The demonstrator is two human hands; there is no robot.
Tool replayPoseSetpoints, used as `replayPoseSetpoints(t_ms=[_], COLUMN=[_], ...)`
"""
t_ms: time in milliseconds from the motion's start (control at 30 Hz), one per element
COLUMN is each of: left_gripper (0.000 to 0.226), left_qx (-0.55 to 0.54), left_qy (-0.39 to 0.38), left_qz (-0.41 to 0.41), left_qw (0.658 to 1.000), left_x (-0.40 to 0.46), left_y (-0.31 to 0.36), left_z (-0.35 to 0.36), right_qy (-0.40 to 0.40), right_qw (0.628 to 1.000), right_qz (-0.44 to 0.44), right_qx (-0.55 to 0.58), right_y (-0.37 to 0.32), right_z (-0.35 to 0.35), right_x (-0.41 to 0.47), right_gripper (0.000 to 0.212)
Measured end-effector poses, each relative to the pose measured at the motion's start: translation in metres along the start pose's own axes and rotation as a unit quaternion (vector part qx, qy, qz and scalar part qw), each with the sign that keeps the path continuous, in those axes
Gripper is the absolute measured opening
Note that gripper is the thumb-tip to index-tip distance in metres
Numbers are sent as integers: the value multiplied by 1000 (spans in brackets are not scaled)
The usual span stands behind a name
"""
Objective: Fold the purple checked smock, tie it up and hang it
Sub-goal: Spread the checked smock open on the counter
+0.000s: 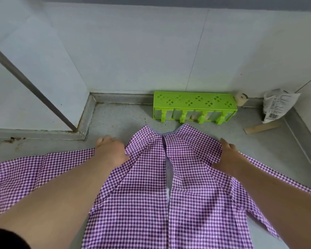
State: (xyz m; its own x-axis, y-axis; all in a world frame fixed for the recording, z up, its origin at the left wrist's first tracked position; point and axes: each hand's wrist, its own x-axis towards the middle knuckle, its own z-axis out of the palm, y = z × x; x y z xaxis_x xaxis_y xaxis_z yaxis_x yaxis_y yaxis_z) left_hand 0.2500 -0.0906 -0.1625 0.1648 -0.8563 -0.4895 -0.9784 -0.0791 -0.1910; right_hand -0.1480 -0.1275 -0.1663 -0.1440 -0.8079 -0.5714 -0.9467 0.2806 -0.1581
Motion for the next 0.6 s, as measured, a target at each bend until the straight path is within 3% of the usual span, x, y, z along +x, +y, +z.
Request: replayPoseSetpoints(t_ms=[100, 267, 600], left_gripper=[50, 52, 54], left_qx=[12, -69, -288], left_qy=[-13, -33, -77], left_qz=[2, 8, -20], left_qw=[1000, 997, 954], left_x=[-6, -18, -83], left_y=[-1, -3, -8], left_z=[-7, -20, -67], right_qy=[-7, -25, 3], right_qw=[1000, 998, 989], right_qz=[22, -13, -57], right_qx=[-10, -48, 137], right_y=[2, 10, 9], right_z=[2, 7, -21], right_x=[-6, -25, -74], right_gripper=[108, 45, 20])
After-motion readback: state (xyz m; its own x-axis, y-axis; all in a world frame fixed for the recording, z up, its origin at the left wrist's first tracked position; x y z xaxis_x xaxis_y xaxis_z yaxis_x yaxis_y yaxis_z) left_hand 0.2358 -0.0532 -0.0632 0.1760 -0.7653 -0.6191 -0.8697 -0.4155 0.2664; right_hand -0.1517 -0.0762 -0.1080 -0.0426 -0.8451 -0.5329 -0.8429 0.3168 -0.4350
